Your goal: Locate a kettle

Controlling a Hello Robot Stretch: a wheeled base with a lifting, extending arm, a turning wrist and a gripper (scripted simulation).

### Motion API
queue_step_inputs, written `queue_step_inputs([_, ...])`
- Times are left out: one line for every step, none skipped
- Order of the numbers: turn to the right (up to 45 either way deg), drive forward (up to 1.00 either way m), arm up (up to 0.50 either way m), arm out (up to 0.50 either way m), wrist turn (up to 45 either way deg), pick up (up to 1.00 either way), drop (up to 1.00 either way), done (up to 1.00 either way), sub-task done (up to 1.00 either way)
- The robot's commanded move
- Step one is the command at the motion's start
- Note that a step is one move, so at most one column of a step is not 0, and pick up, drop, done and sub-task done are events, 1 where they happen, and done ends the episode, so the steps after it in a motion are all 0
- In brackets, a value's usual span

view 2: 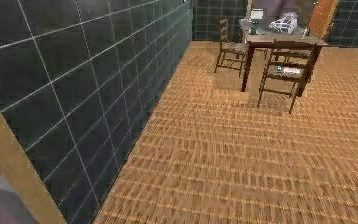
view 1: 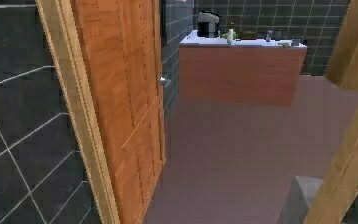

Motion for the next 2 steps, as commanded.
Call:
queue_step_inputs([0.0, 0.90, 0.00, 0.00, 0.0, 0.00, 0.00, 0.00, 0.00])
queue_step_inputs([45.0, 0.00, 0.00, 0.00, 0.0, 0.00, 0.00, 0.00, 0.00])
